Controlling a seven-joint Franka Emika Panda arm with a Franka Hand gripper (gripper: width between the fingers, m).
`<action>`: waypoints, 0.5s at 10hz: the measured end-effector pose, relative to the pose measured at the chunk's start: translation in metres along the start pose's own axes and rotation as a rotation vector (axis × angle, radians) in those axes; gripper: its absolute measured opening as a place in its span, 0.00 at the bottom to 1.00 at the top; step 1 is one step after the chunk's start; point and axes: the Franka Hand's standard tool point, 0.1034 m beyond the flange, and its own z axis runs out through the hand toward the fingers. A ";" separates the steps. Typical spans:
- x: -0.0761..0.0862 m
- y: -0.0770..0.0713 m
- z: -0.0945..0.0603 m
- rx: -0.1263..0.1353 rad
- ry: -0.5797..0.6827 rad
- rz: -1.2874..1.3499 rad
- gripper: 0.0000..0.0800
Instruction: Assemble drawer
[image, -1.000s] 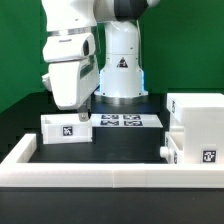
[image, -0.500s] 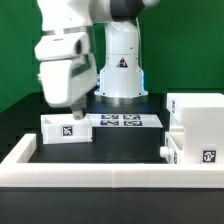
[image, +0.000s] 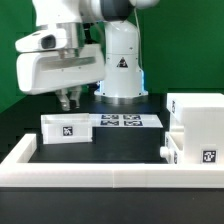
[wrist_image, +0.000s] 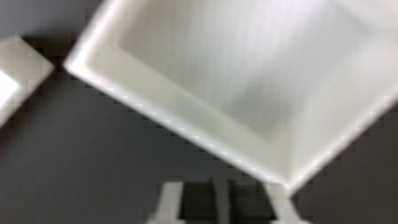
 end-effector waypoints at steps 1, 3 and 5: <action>0.015 -0.005 0.001 0.001 0.003 0.093 0.16; 0.038 -0.001 0.008 0.008 0.013 0.154 0.50; 0.042 -0.001 0.009 0.010 0.015 0.259 0.72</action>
Offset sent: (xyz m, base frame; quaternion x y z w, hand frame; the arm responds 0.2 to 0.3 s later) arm 0.0254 0.0082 -0.0024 -0.0239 -0.0170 0.0936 0.9952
